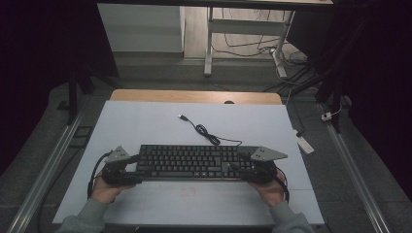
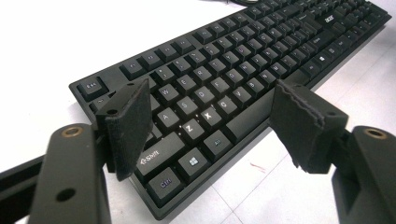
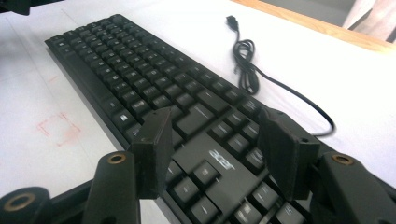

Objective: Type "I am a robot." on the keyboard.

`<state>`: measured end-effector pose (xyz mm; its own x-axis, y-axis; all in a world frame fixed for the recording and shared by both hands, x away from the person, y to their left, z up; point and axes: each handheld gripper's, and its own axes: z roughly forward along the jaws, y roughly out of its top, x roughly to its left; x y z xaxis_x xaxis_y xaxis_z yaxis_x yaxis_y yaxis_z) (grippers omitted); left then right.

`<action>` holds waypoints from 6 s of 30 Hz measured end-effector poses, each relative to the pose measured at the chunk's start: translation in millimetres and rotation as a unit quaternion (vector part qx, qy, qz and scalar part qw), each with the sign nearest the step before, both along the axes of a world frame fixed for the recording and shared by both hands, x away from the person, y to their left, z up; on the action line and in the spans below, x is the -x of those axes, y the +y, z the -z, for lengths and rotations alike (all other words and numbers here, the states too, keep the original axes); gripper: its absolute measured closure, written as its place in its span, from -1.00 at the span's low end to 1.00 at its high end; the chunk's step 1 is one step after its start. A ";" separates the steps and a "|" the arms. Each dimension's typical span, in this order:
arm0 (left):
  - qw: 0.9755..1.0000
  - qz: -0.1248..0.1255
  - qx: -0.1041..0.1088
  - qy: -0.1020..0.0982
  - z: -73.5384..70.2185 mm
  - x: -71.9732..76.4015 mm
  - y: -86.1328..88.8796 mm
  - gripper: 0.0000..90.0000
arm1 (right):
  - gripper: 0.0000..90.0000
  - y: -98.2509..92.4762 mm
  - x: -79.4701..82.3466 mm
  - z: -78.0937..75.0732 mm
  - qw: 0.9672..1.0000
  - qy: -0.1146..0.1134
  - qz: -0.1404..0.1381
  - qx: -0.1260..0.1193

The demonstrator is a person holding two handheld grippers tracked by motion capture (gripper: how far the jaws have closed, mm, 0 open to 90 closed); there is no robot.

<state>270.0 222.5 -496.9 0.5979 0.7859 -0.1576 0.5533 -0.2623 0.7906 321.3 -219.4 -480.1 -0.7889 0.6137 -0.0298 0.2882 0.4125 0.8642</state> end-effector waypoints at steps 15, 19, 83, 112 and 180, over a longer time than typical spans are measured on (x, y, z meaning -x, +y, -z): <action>1.000 -0.002 0.006 -0.010 -1.5 1.4 1.6 -0.12 | 0.51 39.7 -6.7 -3.4 0.999 -0.006 -0.049 0.007; 1.000 -0.005 0.006 -0.011 -1.4 1.1 2.2 0.00 | 0.74 45.5 -9.5 -3.2 0.998 0.007 -0.057 0.006; 0.996 -0.025 -0.068 0.043 31.8 -15.9 4.6 0.97 | 0.98 147.2 -55.5 32.4 0.992 0.051 -0.095 0.070; 0.997 -0.024 -0.068 0.037 31.1 -14.8 3.1 0.98 | 0.99 156.5 -55.9 36.6 0.991 0.038 -0.093 0.086; 0.998 0.044 -0.033 -0.004 8.4 -12.1 -25.1 -0.01 | 0.29 6.6 -7.5 14.5 0.999 0.031 -0.007 0.016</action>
